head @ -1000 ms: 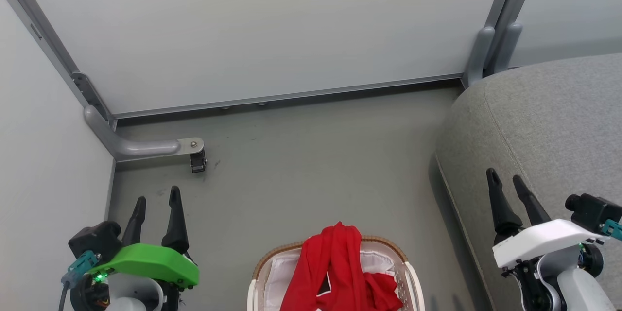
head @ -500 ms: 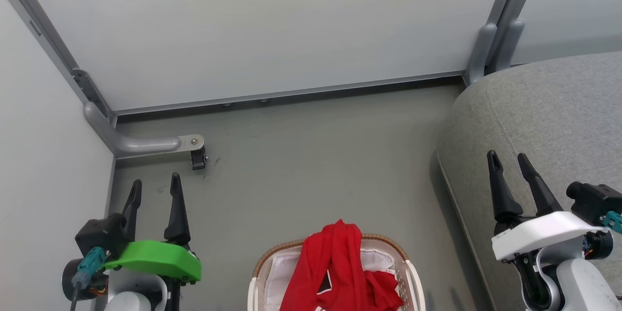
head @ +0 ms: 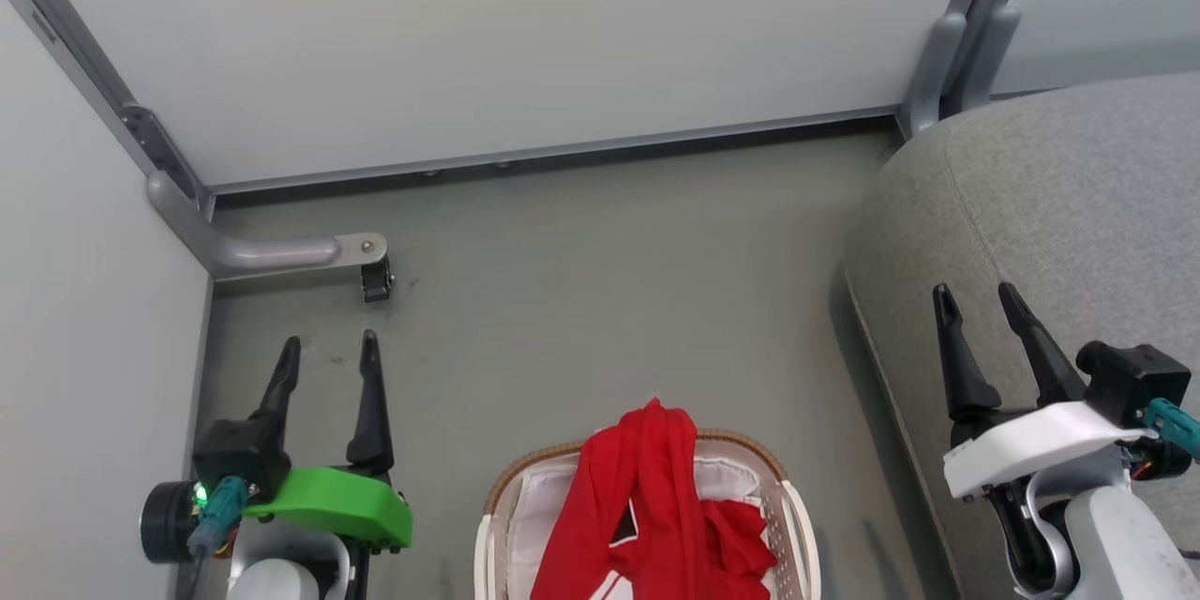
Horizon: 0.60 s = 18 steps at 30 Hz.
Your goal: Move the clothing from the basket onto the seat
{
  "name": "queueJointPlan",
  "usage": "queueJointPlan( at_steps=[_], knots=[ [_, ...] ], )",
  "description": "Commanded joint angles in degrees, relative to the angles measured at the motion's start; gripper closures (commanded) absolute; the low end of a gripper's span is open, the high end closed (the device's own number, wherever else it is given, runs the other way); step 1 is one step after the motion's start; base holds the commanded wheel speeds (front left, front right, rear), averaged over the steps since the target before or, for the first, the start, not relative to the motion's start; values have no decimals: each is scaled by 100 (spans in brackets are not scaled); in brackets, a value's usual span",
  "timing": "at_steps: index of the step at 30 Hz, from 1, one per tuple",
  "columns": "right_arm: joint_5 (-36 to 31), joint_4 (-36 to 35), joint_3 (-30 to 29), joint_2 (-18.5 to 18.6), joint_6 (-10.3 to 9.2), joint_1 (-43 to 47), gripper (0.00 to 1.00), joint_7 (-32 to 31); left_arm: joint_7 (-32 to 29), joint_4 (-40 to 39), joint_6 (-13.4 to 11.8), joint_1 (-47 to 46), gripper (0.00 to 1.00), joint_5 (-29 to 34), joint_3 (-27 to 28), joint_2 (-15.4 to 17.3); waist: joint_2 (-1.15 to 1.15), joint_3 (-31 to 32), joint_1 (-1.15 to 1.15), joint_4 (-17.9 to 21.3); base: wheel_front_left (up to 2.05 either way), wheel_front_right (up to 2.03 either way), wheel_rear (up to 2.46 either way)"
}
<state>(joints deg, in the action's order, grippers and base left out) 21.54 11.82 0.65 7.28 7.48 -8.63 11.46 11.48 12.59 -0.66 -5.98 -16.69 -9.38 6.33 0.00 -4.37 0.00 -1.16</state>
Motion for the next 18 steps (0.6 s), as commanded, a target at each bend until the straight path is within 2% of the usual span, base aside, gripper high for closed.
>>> queueJointPlan(
  at_steps=[1,10,18],
  knots=[
    [-143,-38,27,60,1,-137,0,57,46,20,64,-181,0,158,-38,-18,0,-195,0,41,0,0,0],
    [-460,-108,246,71,2,-508,0,160,153,826,568,-585,0,268,-331,-288,0,-974,0,275,0,0,0],
    [-729,-221,492,73,1,-945,0,247,244,2001,785,-1377,0,-59,-987,-332,0,-1936,0,617,0,0,0]
  ],
)
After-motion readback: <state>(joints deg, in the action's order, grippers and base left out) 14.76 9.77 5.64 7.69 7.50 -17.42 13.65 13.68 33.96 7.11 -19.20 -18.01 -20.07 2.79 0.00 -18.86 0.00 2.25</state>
